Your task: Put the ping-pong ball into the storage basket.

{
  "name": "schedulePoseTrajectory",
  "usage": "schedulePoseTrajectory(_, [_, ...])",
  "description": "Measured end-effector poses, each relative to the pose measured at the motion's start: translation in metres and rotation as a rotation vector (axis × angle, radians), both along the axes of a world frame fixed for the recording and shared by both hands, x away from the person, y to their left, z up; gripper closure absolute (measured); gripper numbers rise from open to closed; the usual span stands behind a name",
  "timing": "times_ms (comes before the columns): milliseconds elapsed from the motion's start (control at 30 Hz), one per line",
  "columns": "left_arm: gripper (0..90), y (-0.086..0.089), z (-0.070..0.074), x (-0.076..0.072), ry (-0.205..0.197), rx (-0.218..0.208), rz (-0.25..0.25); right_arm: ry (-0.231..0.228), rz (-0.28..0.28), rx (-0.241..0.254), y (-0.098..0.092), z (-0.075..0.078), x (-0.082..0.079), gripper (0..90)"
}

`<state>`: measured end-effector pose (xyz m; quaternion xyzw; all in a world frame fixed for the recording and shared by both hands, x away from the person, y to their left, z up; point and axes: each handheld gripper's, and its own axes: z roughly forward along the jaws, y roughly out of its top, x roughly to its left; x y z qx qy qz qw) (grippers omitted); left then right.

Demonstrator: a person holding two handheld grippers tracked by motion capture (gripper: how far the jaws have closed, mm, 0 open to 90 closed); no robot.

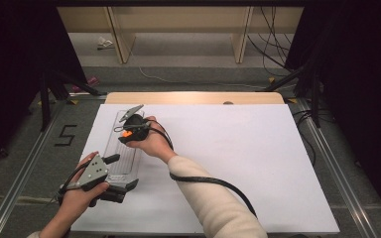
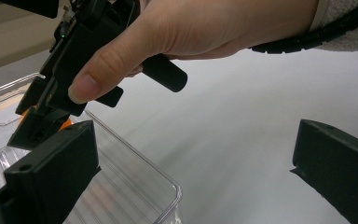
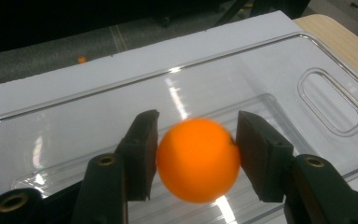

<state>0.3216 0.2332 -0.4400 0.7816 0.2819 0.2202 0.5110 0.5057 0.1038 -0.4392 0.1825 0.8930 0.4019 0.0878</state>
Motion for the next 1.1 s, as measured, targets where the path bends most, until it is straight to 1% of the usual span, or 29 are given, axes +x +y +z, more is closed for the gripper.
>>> schedulePoseTrajectory(67, [0.0,0.000,0.000,0.000,-0.001,-0.001,-0.001,-0.006,0.003,0.003,0.000,0.001,0.000,47.8])
schedulePoseTrajectory(167, [0.0,0.000,0.000,0.000,0.000,-0.001,-0.002,-0.020,-0.004,-0.002,0.001,0.003,-0.001,39.6])
schedulePoseTrajectory(233, [0.0,0.000,0.000,0.000,0.000,-0.001,-0.002,-0.026,-0.009,0.012,0.000,0.004,-0.001,34.7])
schedulePoseTrajectory(367, [0.0,0.000,0.000,0.000,0.000,-0.001,-0.002,-0.032,-0.023,0.034,-0.002,0.008,-0.001,28.8])
schedulePoseTrajectory(467, [0.0,0.000,0.000,0.000,0.001,0.002,-0.001,-0.030,-0.042,0.062,-0.005,0.011,-0.001,23.9])
schedulePoseTrajectory(567, [0.0,0.000,0.000,0.000,0.000,0.006,-0.002,-0.037,-0.054,0.075,-0.009,0.014,-0.002,18.5])
schedulePoseTrajectory(700, [0.0,0.000,0.000,0.000,0.001,0.001,0.001,-0.043,-0.058,0.079,-0.014,0.015,-0.002,16.6])
schedulePoseTrajectory(867, [0.0,0.000,0.000,0.000,0.000,0.005,-0.001,-0.044,-0.075,0.087,-0.022,0.017,-0.003,16.6])
schedulePoseTrajectory(1100, [0.0,0.000,0.000,0.000,0.001,0.004,0.000,-0.047,-0.084,0.087,-0.036,0.020,-0.007,16.6])
